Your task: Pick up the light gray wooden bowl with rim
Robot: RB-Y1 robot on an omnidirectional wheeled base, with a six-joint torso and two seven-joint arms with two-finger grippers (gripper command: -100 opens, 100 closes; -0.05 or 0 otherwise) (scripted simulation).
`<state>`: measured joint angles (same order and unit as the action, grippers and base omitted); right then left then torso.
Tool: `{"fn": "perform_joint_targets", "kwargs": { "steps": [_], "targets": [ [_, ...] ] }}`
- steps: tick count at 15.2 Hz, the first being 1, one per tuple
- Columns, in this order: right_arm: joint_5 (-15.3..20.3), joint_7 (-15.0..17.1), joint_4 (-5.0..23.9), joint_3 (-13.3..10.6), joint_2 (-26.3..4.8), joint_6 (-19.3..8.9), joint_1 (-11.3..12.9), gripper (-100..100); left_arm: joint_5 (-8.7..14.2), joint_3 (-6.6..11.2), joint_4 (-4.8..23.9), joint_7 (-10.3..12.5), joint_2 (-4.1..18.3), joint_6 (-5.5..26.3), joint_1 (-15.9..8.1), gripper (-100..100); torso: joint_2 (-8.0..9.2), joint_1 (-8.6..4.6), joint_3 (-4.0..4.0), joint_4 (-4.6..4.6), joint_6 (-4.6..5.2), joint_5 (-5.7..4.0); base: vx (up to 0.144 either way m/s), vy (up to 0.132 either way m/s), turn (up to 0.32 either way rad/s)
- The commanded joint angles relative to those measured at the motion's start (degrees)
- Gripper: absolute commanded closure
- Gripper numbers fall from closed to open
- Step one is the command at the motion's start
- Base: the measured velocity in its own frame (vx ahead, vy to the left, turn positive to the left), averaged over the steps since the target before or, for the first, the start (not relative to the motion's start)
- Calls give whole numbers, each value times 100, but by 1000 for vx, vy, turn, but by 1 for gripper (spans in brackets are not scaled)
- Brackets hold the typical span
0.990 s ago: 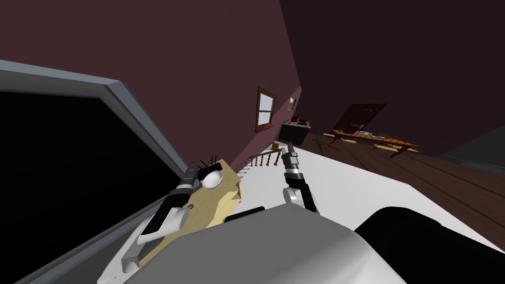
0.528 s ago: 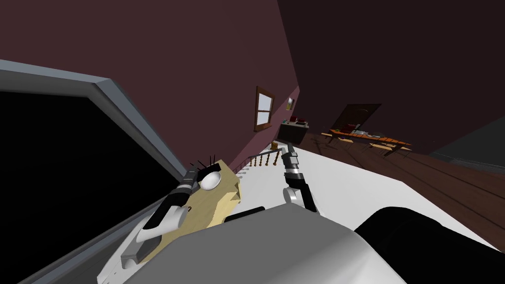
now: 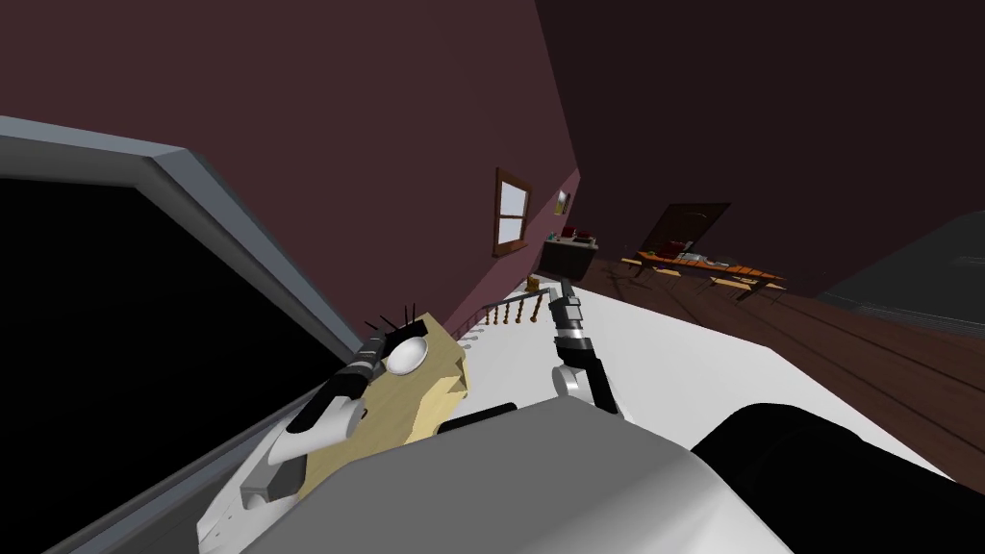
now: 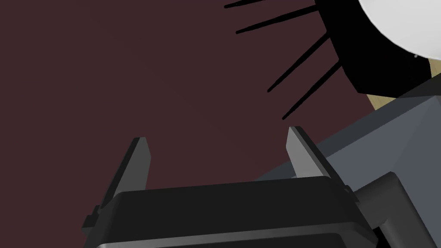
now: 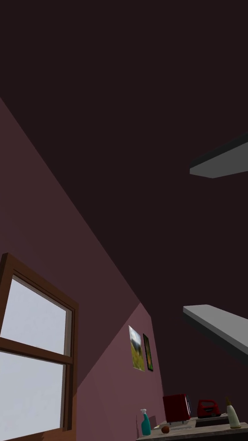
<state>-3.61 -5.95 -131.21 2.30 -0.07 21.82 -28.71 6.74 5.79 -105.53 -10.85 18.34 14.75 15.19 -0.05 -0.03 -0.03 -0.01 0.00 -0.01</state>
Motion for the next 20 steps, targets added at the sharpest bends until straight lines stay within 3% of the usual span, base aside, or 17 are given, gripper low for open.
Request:
{"fn": "perform_joint_targets", "kwargs": {
  "steps": [1, 4, 5, 7, 8, 10, 11, 13, 14, 16, 20],
  "targets": [
    [0, 0, 0, 0, 0, 0, 0, 0, 83, 48, 159, -32, 74, 286, -89, -100, 0, 0, 0, 0, 0, 0, 10, -8, -46],
    [0, 0, 0, 0, 0, 0, 0, 0, 83, 48, 159, -32, 74, 494, -89, -100, 0, 0, 0, 0, 0, 0, 6, -6, -28],
    [0, 0, 0, 0, 0, 0, 0, 0, 150, 87, 316, -64, 127, 693, -174, -100, 1, 0, 1, 0, -1, 0, 7, -7, -51],
    [0, 0, 0, 0, 0, 0, 0, 0, 150, 87, 316, -64, 127, 835, -174, -100, 1, 0, 1, 0, 1, 0, 8, -8, -40],
    [0, 0, 0, 0, 0, 0, 0, 0, 217, 125, 473, -95, 177, 1005, -258, -100, 1, 0, 1, 0, 0, 0, 10, -8, -52],
    [0, 0, 0, 0, 0, 0, 0, 0, 217, 125, 473, -95, 177, 1174, -258, -100, 0, 0, 0, 0, 0, 0, 8, -7, -36],
    [0, 0, 0, 0, 0, 0, 0, 0, 283, 163, 628, -126, 224, 1340, -342, -100, 1, 0, 1, 0, 0, 0, 10, -11, -54],
    [0, 0, 0, 0, 0, 0, 0, 0, 283, 163, 628, -126, 224, 1510, -342, -100, 0, -2, 0, 0, 1, 0, 10, -10, -42],
    [0, 0, 0, 0, 0, 0, 0, 0, 348, 200, 782, -157, 269, 1659, -425, -100, 1, -1, 0, 0, -1, 0, 8, -8, -33],
    [0, 0, 0, 0, 0, 0, 0, 0, 348, 200, 782, -157, 269, 1842, -425, -100, 0, -1, 0, 0, 0, 0, 7, -7, -35],
    [0, 0, 0, 0, 0, 0, 0, 0, 476, 273, 1080, -217, 349, 2305, -587, -100, 1, 0, 1, 0, -1, 0, 10, -10, -44]
  ]
}}
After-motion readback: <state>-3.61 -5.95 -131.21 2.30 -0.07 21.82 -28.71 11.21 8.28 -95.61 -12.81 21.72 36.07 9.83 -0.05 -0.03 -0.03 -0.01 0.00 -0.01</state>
